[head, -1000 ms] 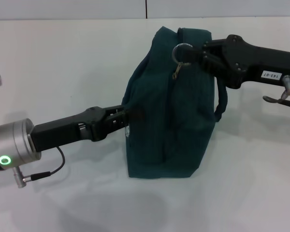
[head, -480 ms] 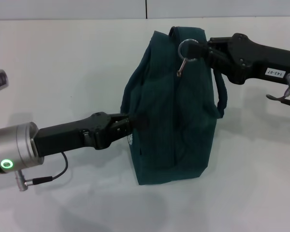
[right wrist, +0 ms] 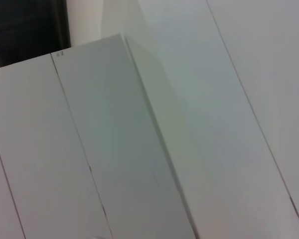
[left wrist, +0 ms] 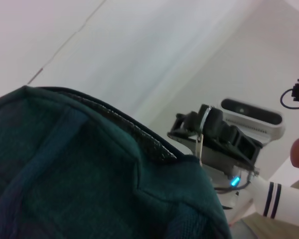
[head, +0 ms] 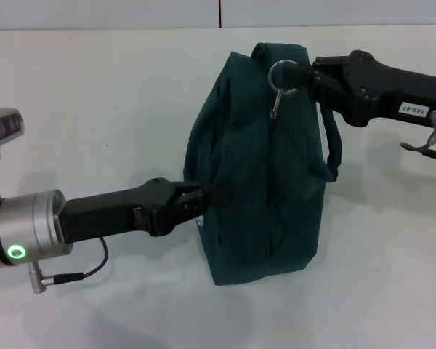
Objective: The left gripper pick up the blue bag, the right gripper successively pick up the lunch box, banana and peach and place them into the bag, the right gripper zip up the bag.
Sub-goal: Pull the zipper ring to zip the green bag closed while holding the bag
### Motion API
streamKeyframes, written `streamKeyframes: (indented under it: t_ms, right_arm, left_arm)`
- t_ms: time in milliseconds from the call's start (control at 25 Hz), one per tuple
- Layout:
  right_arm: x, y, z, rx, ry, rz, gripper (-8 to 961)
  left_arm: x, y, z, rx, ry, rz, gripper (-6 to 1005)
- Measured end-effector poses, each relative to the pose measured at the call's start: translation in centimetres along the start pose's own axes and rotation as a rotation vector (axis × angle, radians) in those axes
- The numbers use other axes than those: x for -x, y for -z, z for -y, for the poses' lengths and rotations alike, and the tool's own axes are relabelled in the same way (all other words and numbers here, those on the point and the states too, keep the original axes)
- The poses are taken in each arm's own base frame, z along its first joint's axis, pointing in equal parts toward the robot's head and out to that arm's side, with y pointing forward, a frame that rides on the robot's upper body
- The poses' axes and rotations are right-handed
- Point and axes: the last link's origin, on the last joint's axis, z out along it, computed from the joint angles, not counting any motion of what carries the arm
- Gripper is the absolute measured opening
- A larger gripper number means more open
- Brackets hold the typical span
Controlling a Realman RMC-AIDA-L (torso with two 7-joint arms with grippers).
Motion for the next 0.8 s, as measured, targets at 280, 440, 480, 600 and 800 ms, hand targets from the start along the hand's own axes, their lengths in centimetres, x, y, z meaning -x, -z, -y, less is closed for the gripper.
streamKeyframes:
  t_ms: [280, 440, 480, 600, 800]
  right_arm:
    - [-0.1, 0.2, 0.4, -0.022, -0.022, 0.011, 17]
    - [-0.1, 0.3, 0.6, -0.032, -0.023, 0.013, 17]
    - [-0.1, 0.3, 0.6, -0.033, -0.023, 0.013, 17]
    - [-0.1, 0.3, 0.7, -0.041, -0.024, 0.013, 17]
    - [-0.3, 0.4, 1.3, -0.084, -0.026, 0.004, 17]
  left_arm:
    - [0.4, 0.1, -0.5, 0.028, -0.029, -0.004, 54]
    - [0.5, 0.3, -0.5, 0.024, -0.031, -0.012, 55]
    - [0.5, 0.3, -0.5, 0.023, -0.032, -0.013, 55]
    - [0.6, 0.4, -0.5, 0.021, -0.035, -0.012, 55]
    - [0.9, 0.5, -0.6, 0.022, -0.031, -0.007, 55]
